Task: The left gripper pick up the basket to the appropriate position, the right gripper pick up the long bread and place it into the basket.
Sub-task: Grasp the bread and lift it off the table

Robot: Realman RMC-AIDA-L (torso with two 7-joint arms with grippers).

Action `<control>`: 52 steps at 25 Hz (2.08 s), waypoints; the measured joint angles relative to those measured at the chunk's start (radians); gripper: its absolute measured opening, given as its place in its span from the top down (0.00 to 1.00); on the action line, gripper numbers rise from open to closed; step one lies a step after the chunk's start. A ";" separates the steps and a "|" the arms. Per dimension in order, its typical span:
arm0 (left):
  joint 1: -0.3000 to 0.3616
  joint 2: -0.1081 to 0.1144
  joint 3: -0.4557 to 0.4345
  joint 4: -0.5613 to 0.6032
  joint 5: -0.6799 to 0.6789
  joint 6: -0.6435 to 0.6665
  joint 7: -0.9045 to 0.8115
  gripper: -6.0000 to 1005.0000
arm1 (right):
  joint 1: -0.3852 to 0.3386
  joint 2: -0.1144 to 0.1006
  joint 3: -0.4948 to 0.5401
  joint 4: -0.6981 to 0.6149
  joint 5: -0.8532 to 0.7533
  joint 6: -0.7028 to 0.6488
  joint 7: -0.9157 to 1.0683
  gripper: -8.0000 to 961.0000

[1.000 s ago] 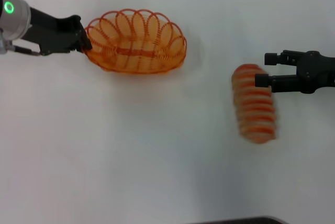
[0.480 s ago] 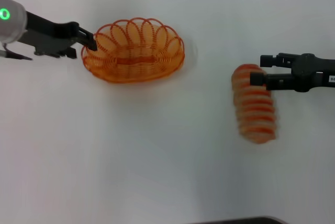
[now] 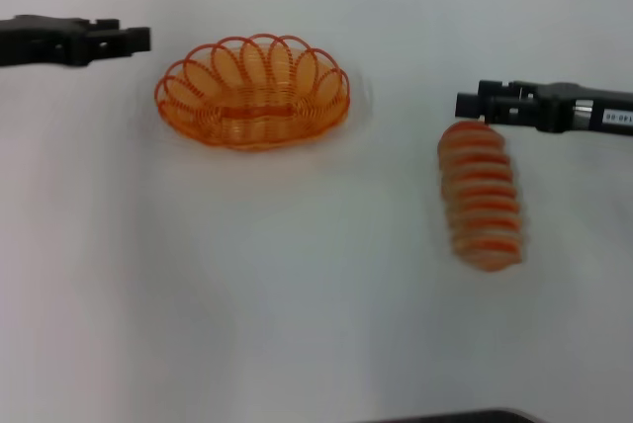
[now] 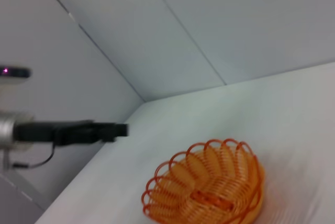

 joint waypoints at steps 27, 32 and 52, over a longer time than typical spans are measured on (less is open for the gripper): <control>0.086 -0.024 -0.018 -0.006 0.104 0.184 0.345 0.11 | 0.128 -0.060 -0.168 -0.009 0.001 -0.083 0.317 0.02; 0.086 -0.023 -0.018 -0.017 0.104 0.182 0.346 0.11 | 0.191 -0.123 -0.266 -0.059 -0.038 -0.146 0.518 0.02; 0.096 -0.028 -0.010 -0.054 0.105 0.155 0.382 0.12 | 0.398 -0.071 -0.429 -0.155 -0.505 -0.032 1.074 0.02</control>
